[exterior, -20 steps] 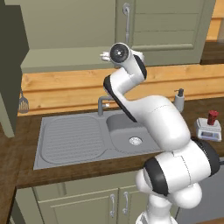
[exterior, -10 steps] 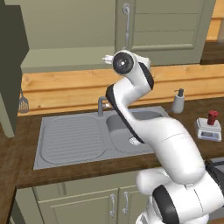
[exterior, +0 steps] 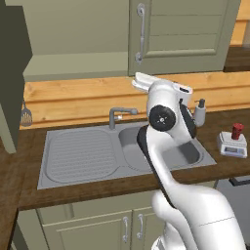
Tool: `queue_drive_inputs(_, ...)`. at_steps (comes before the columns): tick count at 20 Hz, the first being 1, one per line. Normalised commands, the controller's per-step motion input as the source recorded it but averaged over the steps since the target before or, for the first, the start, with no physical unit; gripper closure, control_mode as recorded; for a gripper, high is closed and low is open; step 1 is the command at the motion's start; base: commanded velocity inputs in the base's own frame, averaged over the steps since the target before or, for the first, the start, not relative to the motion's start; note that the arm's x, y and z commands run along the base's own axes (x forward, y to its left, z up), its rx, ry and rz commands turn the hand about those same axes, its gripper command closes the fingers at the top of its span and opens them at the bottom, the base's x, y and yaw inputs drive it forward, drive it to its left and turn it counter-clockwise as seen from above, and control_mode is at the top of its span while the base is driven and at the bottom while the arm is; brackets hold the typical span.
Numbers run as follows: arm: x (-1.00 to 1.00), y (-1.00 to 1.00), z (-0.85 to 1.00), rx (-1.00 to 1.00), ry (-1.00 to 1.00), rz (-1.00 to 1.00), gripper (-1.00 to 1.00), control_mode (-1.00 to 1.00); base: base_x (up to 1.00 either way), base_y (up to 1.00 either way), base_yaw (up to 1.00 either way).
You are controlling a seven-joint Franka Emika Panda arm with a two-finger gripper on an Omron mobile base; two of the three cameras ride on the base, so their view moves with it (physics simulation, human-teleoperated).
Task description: Pick the yogurt and place it on the digital scale for weighing, and close the cabinet.
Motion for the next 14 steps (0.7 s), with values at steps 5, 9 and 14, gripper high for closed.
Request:
queue_drive_inputs(5, -1.0, -0.02, -0.01, -0.01, -0.26, 0.0, -1.0, -1.0, 0.0, 0.0, 0.0)
queue_drive_inputs(9, -1.0, 0.56, 0.0, -0.06, -0.19, -0.02, -1.0, -1.0, 0.0, 0.0, 0.0)
queue_drive_inputs(14, -1.0, 0.87, 0.0, -0.12, -0.05, -0.08, -1.0, -1.0, 0.0, 0.0, 0.0)
